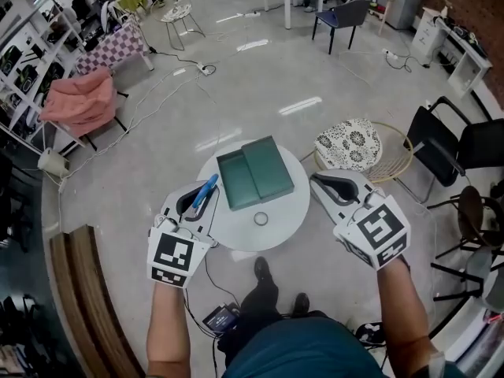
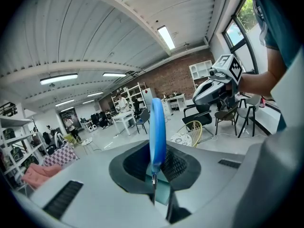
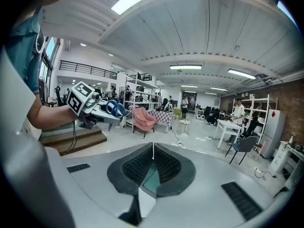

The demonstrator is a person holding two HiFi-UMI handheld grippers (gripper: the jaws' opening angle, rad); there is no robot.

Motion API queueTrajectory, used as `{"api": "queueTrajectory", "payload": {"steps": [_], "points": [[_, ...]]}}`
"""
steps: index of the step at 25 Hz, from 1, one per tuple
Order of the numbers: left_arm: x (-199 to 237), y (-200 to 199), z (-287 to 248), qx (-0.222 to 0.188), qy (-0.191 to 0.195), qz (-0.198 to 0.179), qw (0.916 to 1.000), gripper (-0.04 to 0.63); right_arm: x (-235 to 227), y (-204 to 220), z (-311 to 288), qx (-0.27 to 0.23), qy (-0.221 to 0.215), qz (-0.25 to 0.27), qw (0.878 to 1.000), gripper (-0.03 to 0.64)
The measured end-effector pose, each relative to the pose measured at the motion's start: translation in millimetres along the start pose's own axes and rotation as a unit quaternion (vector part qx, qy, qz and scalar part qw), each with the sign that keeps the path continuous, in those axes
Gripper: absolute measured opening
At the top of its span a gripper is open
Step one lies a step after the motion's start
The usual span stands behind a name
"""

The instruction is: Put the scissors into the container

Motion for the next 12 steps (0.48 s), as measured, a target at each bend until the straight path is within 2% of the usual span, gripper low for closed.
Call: {"api": "queueTrajectory", "payload": {"steps": [12], "points": [[36,59,-68,0.032,0.018,0.015,0.9992,0.052,-30,35,-70,0.01,-0.001,-0.025,1.0,0.038]]}}
Point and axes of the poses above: the fingertips, and each gripper's own axes: z backward along the fingers, x to its left, y out of its underside, the point moved 1 cm from there along z, backward along the fingers, and after that the axes turned 4 degrees about -x, right-handed, at the moved point
